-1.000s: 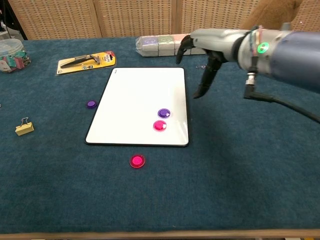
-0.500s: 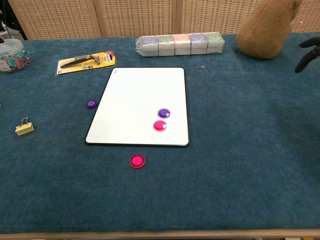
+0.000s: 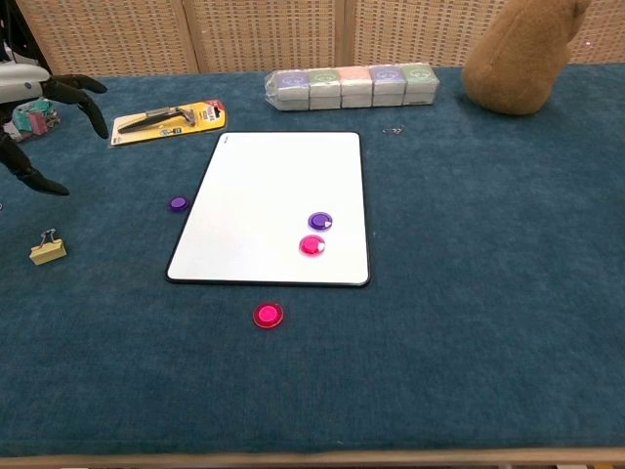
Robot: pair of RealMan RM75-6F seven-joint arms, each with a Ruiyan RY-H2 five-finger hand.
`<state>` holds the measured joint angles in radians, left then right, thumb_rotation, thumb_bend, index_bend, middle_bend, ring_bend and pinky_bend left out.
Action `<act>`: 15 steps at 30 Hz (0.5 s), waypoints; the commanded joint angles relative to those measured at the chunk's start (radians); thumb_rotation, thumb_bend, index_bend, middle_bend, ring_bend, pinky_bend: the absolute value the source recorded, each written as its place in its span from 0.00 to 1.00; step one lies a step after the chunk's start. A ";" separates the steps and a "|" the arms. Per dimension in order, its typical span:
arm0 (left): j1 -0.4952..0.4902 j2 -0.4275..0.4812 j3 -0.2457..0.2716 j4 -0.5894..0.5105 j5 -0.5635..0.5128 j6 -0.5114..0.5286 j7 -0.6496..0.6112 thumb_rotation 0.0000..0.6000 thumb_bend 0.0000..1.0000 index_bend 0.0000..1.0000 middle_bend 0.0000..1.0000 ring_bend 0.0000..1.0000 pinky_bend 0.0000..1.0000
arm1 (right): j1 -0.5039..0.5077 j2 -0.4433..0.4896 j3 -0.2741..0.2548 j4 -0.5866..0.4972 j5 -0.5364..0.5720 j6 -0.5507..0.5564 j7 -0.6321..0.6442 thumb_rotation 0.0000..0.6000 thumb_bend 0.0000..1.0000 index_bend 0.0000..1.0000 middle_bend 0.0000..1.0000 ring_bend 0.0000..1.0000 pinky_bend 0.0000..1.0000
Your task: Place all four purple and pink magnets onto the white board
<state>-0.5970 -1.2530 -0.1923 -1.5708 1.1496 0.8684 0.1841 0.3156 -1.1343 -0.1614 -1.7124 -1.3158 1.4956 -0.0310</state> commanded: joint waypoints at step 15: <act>-0.208 -0.248 -0.006 0.124 -0.394 -0.038 0.292 1.00 0.24 0.40 0.00 0.00 0.00 | -0.053 0.015 0.071 0.036 -0.046 -0.070 0.059 1.00 0.00 0.26 0.00 0.00 0.00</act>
<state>-0.7972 -1.4936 -0.1992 -1.4527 0.7642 0.8278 0.4703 0.2642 -1.1200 -0.0932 -1.6776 -1.3606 1.4285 0.0264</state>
